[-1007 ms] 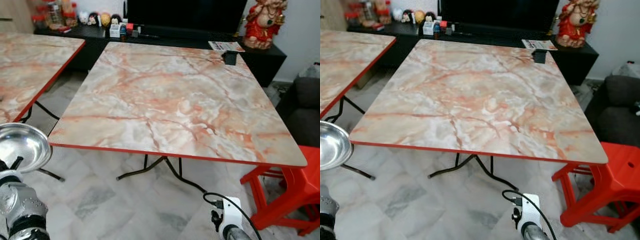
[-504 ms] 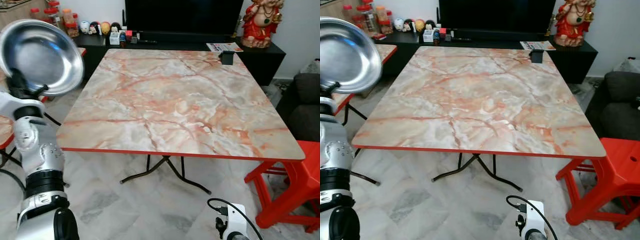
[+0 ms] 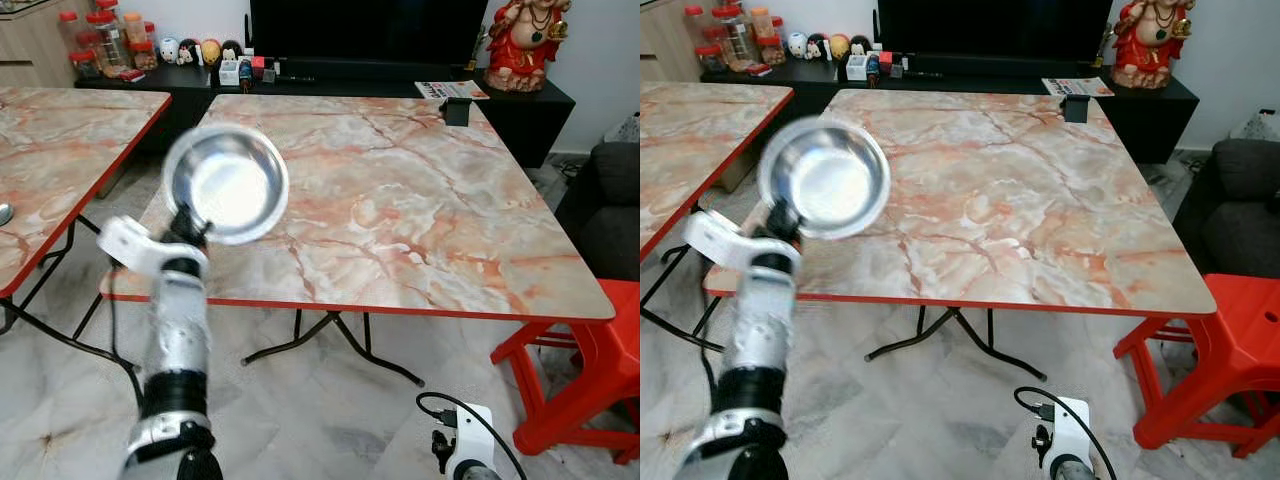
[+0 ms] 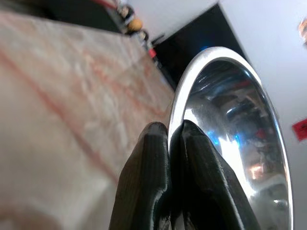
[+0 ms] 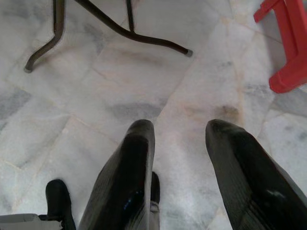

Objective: Setting the table

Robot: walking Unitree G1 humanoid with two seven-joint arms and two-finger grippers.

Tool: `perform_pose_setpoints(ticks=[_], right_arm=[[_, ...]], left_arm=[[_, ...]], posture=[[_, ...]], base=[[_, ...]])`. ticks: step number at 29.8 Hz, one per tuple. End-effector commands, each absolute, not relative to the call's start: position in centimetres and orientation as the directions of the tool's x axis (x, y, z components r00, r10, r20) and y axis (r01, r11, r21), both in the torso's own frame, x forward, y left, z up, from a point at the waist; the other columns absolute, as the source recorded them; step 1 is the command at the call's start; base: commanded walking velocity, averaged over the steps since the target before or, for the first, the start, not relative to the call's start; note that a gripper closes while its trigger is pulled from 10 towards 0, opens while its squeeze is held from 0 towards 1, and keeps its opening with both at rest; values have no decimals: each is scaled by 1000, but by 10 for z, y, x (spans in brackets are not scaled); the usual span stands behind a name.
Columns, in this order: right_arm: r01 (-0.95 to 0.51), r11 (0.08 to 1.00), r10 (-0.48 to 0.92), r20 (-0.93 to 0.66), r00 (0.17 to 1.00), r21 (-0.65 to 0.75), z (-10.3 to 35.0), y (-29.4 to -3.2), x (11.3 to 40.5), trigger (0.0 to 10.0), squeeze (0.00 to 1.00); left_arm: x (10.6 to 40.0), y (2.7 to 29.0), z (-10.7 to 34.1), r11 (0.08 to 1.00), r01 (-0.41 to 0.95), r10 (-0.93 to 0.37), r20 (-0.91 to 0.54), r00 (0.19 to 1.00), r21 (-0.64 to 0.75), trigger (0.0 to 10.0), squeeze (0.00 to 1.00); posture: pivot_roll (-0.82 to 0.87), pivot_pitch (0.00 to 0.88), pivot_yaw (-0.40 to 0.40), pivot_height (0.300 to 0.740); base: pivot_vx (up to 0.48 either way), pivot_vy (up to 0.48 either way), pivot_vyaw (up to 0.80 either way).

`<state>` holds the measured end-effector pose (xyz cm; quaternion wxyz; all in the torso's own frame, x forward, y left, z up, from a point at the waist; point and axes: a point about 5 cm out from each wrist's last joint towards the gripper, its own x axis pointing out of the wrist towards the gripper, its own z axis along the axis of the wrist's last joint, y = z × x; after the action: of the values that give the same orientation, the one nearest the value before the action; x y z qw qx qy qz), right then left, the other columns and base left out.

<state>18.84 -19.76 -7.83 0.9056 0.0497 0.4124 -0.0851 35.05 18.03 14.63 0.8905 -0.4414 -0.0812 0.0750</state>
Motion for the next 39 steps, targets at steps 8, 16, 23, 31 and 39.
perform_pose_setpoints(ticks=[8,16,23,31,39], right_arm=[[255,967,-150,-768,622,17,-82,-201,181,10000,0],[261,965,-158,-769,619,12,-82,-202,178,10000,0],[265,964,-156,-773,615,17,-82,-201,181,10000,0],[252,968,-151,-769,622,14,-81,-200,182,10000,0],[240,971,-136,-772,620,22,-82,-196,182,10000,0]], left_arm=[[357,134,136,643,-28,6,-32,999,-766,10000,0],[357,128,136,674,-10,-40,-51,998,-739,10000,0],[356,124,135,684,2,-63,-56,996,-729,10000,0],[355,123,135,682,9,-77,-59,995,-731,10000,0],[352,121,134,701,33,-109,-61,992,-713,10000,0]], posture=[[-27,0,30,740],[-20,0,23,740],[-14,0,16,740],[-8,0,10,740],[-4,0,9,740]], base=[[37,0,0],[323,0,-400],[346,0,0],[353,0,-281],[341,0,0]])
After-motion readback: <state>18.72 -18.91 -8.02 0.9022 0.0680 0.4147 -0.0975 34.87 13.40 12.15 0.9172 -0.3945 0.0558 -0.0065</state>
